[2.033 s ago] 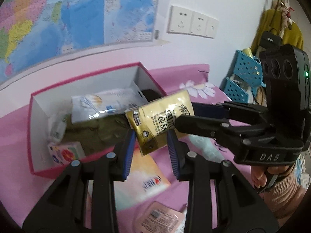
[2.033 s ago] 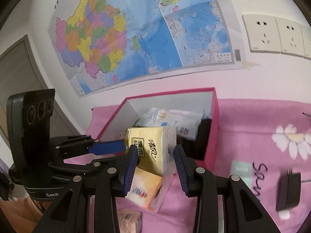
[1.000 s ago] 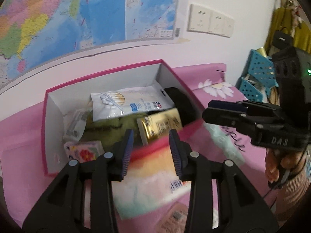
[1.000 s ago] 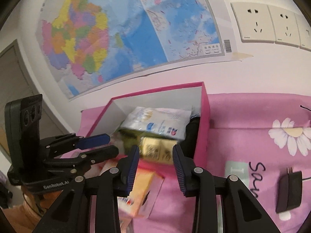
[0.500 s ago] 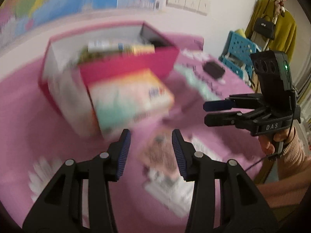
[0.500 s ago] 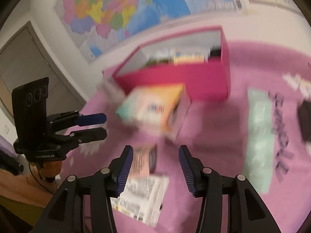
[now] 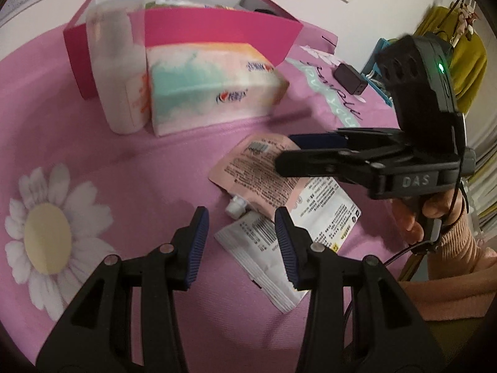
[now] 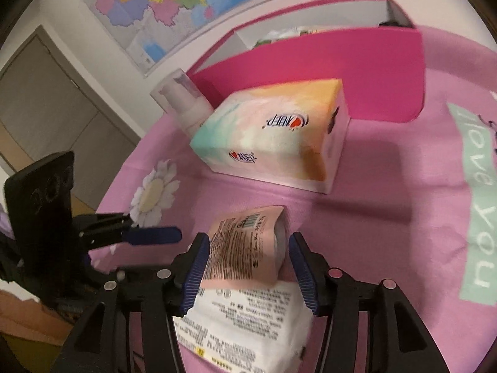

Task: Organize soft objects
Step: 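Grasp the pink spouted pouch with the right gripper, then carry the pink pouch into the pink box and release it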

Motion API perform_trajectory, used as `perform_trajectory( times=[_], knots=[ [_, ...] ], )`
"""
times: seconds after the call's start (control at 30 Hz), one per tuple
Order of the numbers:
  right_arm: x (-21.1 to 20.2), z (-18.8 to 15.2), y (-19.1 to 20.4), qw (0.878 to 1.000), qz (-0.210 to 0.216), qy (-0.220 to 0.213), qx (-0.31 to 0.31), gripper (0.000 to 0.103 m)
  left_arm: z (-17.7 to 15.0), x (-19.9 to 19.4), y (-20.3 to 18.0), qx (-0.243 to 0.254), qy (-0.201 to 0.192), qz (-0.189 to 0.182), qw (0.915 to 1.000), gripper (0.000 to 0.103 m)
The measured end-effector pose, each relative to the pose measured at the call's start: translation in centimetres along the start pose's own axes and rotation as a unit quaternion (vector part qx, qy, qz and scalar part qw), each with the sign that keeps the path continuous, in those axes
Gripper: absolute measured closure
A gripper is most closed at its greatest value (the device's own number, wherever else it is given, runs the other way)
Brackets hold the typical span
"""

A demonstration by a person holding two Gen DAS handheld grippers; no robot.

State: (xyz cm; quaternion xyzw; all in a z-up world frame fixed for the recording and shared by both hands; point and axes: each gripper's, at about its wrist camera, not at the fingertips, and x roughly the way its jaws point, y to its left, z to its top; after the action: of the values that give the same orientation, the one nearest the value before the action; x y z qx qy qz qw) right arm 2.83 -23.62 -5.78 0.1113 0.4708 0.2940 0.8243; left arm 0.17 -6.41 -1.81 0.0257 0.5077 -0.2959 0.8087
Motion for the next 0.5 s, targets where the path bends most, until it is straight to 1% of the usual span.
perform_trajectory(
  times=[0.07,0.1,0.13,0.27,0.43,0.5],
  knots=[
    [0.1,0.0,0.2,1.0,-0.004,-0.002,-0.004,0.05,-0.2,0.3,-0.1,-0.001,0.005,-0.001,1.0,0.057],
    [0.2,0.0,0.3,1.0,-0.004,-0.002,-0.005,0.057,-0.2,0.5,-0.2,-0.001,0.008,-0.003,1.0,0.057],
    [0.2,0.0,0.3,1.0,-0.013,0.002,-0.008,0.071,-0.2,0.7,-0.2,-0.002,0.009,-0.004,1.0,0.057],
    [-0.1,-0.2,0.2,1.0,-0.015,-0.006,-0.006,0.072,0.3,1.0,-0.6,-0.001,0.008,-0.007,0.9999,0.057],
    [-0.8,-0.6,-0.9,0.999,-0.012,-0.024,0.024,0.076,0.5,1.1,-0.6,-0.01,0.008,-0.013,0.9998,0.058],
    [-1.1,-0.9,-1.0,0.999,-0.01,-0.028,0.031,0.076,0.6,1.3,-0.6,-0.012,0.011,-0.023,0.9996,0.06]
  ],
)
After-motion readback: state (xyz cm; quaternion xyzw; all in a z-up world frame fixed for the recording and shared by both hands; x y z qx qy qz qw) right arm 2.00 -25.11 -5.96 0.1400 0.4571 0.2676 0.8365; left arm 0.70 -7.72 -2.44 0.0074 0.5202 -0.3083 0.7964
